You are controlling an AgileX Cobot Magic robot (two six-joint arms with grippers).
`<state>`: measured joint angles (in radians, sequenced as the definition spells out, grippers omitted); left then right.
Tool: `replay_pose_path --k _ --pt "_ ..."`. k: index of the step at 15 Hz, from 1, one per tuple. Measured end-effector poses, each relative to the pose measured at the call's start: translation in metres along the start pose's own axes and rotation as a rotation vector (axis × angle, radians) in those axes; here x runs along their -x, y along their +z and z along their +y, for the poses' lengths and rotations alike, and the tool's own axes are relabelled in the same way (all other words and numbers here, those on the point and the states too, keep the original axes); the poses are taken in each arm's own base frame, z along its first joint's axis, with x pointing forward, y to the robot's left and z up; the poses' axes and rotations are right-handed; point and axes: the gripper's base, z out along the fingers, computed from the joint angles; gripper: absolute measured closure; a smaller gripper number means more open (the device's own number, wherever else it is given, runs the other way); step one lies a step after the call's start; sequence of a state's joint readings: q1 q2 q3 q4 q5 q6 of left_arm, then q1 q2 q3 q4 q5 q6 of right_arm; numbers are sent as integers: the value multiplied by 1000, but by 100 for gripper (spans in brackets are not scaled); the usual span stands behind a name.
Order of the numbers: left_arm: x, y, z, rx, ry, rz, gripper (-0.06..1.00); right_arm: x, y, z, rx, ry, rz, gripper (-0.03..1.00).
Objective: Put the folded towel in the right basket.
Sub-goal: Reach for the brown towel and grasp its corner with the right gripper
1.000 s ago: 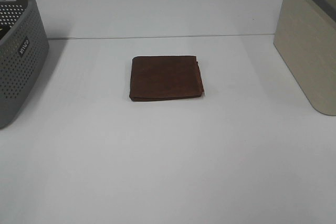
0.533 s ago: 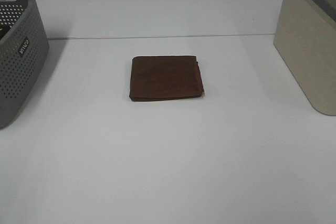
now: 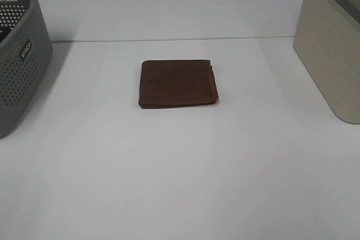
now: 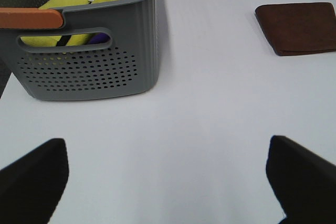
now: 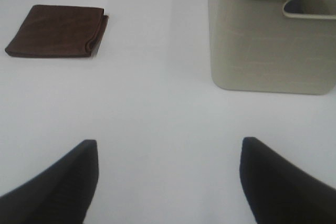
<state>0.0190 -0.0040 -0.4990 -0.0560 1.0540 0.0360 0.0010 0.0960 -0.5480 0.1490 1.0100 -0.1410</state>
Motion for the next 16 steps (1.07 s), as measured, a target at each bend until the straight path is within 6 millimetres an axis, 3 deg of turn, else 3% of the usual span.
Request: replay_pose_path --k 3,5,8,9,13,16 --pt "0 0 0 0 0 0 -3 60 23 -4 25 48 7 25" --pt "0 0 0 0 0 0 -3 100 49 -9 43 79 64 25" --pt "0 0 0 0 0 0 -3 150 107 -14 97 133 235 25" --pt "0 0 0 0 0 0 -3 169 139 -17 125 141 319 25" --pt "0 0 0 0 0 0 -3 210 221 -25 207 90 437 25" --pt "0 0 0 0 0 0 -3 213 292 -16 303 111 559 25"
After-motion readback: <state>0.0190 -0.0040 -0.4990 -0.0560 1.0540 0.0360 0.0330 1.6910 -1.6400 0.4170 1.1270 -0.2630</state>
